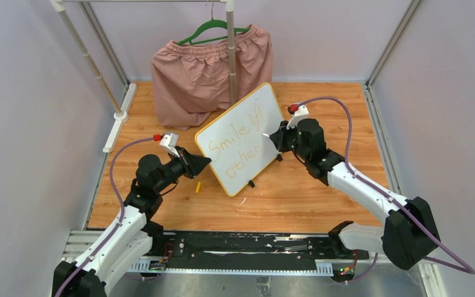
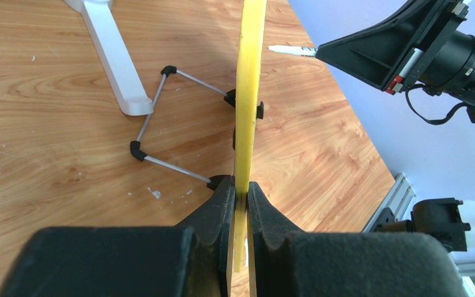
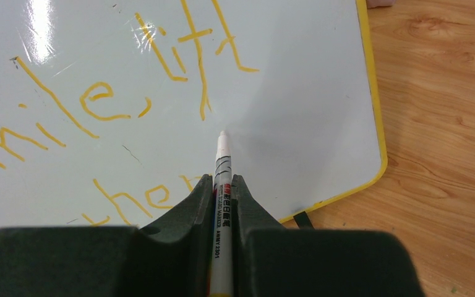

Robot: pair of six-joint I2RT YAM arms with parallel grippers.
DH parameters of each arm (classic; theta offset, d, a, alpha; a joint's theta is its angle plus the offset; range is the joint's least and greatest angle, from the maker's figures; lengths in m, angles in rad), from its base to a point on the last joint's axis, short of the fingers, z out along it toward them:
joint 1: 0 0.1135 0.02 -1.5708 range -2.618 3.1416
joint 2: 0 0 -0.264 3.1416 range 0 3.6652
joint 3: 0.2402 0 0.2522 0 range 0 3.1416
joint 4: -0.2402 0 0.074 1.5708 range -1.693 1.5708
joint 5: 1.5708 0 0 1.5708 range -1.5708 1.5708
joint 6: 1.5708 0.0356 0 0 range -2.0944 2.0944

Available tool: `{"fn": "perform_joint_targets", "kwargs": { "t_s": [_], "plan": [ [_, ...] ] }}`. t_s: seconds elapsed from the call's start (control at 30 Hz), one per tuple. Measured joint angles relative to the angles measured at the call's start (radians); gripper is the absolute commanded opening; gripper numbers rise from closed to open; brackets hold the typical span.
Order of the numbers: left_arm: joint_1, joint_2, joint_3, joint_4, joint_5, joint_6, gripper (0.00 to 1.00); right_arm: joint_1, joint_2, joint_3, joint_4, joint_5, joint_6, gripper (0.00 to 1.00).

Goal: Write a sentence on the whiteboard

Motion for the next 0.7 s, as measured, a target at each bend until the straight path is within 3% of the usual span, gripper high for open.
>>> {"fn": "perform_joint_targets", "kwargs": {
  "t_s": [0.7],
  "plan": [
    [0.000, -0.001, 0.000, 0.000, 0.000, 0.000, 0.00, -0.002, 0.048, 0.013, 0.000, -0.059, 0.002, 0.00]
  ]
}}
